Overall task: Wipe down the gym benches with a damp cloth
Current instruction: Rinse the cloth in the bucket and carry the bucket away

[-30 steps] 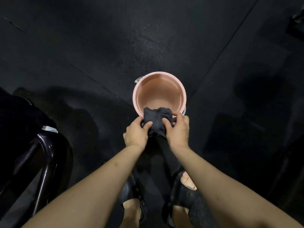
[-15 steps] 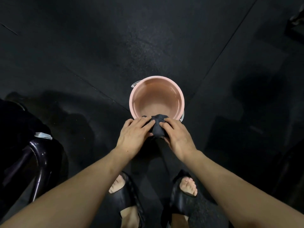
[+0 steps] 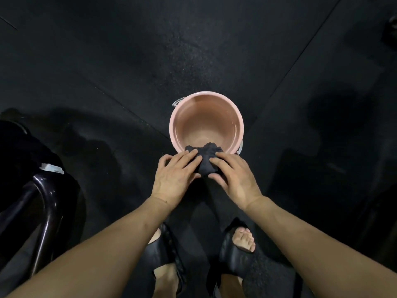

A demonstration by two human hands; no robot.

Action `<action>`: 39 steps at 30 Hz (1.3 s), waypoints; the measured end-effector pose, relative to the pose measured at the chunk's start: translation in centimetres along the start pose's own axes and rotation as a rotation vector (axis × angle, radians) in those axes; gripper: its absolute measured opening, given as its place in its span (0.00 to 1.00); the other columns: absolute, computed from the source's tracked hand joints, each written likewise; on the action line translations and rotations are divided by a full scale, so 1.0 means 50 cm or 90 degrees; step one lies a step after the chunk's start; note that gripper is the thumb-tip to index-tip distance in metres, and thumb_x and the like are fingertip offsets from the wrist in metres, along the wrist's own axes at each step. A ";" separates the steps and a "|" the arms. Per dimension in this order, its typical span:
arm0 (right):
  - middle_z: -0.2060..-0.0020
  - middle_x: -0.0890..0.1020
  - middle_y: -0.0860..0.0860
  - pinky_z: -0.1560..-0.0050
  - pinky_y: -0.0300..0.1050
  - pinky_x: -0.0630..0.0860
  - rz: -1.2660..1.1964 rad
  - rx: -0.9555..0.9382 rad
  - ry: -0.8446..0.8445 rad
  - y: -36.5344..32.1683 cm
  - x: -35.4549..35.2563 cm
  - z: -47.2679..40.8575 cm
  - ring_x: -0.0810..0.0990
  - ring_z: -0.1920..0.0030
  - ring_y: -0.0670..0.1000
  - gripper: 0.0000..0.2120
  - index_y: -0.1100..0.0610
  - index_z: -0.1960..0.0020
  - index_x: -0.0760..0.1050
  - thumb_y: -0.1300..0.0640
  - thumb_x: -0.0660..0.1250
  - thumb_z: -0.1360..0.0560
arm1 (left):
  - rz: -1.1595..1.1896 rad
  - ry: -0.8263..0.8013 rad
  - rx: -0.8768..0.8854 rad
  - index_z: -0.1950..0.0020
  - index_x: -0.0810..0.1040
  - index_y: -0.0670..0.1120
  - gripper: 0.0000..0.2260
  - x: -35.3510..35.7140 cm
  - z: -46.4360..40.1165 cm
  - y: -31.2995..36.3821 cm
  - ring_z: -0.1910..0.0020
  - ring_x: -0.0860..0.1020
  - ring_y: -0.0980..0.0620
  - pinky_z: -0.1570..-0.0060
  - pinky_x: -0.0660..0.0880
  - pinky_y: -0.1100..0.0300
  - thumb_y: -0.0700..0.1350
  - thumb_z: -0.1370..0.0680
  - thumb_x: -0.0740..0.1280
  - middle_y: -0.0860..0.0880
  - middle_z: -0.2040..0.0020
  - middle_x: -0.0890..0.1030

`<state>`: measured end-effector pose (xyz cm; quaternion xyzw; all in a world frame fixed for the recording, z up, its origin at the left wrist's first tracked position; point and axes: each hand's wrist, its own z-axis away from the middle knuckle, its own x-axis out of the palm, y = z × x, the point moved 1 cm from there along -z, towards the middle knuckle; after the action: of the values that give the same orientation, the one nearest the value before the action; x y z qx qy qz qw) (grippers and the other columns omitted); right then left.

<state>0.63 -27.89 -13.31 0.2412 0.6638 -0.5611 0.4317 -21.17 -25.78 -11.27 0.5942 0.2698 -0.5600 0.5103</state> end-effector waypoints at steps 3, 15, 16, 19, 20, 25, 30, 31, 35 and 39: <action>0.37 0.80 0.56 0.37 0.57 0.77 -0.009 0.038 0.007 -0.006 0.016 0.001 0.79 0.39 0.58 0.26 0.60 0.27 0.76 0.54 0.75 0.22 | 0.023 -0.003 -0.032 0.33 0.80 0.51 0.20 0.004 -0.006 0.008 0.35 0.78 0.51 0.39 0.63 0.52 0.51 0.25 0.75 0.53 0.32 0.80; 0.39 0.76 0.48 0.34 0.39 0.70 -0.169 0.240 0.038 -0.001 -0.038 -0.031 0.74 0.37 0.49 0.19 0.53 0.34 0.79 0.50 0.75 0.23 | 0.011 -0.113 -0.048 0.21 0.65 0.59 0.26 -0.016 -0.032 0.024 0.26 0.69 0.51 0.29 0.59 0.46 0.56 0.19 0.65 0.52 0.26 0.72; 0.40 0.76 0.47 0.36 0.38 0.70 -0.191 0.301 0.089 0.002 -0.048 -0.041 0.74 0.39 0.48 0.15 0.52 0.37 0.79 0.50 0.72 0.22 | 0.002 -0.106 -0.044 0.22 0.67 0.58 0.27 -0.019 -0.032 0.026 0.27 0.70 0.51 0.30 0.61 0.45 0.58 0.20 0.67 0.51 0.27 0.73; 0.40 0.75 0.46 0.37 0.46 0.75 -0.277 0.509 0.185 0.024 -0.064 -0.088 0.78 0.40 0.49 0.10 0.48 0.38 0.77 0.51 0.66 0.18 | -0.012 -0.088 -0.059 0.24 0.69 0.57 0.26 -0.011 -0.036 0.033 0.32 0.74 0.51 0.32 0.60 0.46 0.58 0.21 0.69 0.53 0.30 0.75; 0.39 0.75 0.46 0.36 0.48 0.75 -0.303 0.589 0.188 0.035 -0.063 -0.107 0.78 0.39 0.50 0.12 0.47 0.36 0.75 0.49 0.64 0.18 | -0.010 -0.090 -0.071 0.25 0.69 0.57 0.25 -0.006 -0.038 0.035 0.33 0.74 0.52 0.32 0.59 0.46 0.56 0.21 0.69 0.53 0.32 0.75; 0.39 0.83 0.55 0.58 0.50 0.78 -0.602 0.812 0.053 0.124 0.002 -0.159 0.84 0.42 0.61 0.31 0.51 0.29 0.73 0.37 0.61 0.26 | -0.026 -0.111 -0.107 0.25 0.68 0.58 0.23 0.005 -0.046 0.043 0.35 0.73 0.52 0.32 0.59 0.44 0.55 0.19 0.67 0.55 0.36 0.75; 0.49 0.83 0.51 0.53 0.51 0.82 -0.612 0.800 0.223 0.106 -0.064 -0.190 0.84 0.54 0.51 0.19 0.51 0.32 0.73 0.48 0.66 0.21 | -0.036 -0.129 -0.100 0.22 0.64 0.58 0.25 -0.007 -0.039 0.046 0.27 0.68 0.52 0.26 0.55 0.42 0.56 0.18 0.65 0.54 0.27 0.71; 0.47 0.82 0.48 0.49 0.50 0.81 -0.554 0.763 0.213 0.091 -0.089 -0.195 0.85 0.52 0.50 0.21 0.48 0.29 0.71 0.48 0.67 0.21 | -0.035 -0.135 -0.104 0.21 0.63 0.58 0.26 -0.012 -0.036 0.048 0.25 0.66 0.52 0.25 0.54 0.41 0.57 0.18 0.64 0.53 0.25 0.69; 0.46 0.82 0.45 0.43 0.43 0.77 -0.358 0.532 0.147 0.015 -0.164 -0.213 0.81 0.46 0.46 0.17 0.47 0.32 0.75 0.54 0.68 0.20 | -0.026 -0.189 -0.126 0.18 0.55 0.56 0.29 -0.032 -0.021 0.060 0.19 0.56 0.51 0.22 0.50 0.40 0.58 0.17 0.61 0.51 0.18 0.60; 0.45 0.84 0.44 0.41 0.48 0.78 -0.273 0.413 0.044 -0.062 -0.207 -0.250 0.81 0.45 0.46 0.14 0.48 0.35 0.78 0.56 0.68 0.20 | -0.010 -0.228 -0.149 0.17 0.52 0.55 0.31 -0.059 -0.007 0.068 0.17 0.51 0.50 0.20 0.47 0.41 0.58 0.16 0.60 0.50 0.16 0.52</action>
<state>-0.37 -15.07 -2.96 0.2396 0.5013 -0.8110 0.1831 -18.66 -25.87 -7.50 0.4198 0.2424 -0.6256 0.6113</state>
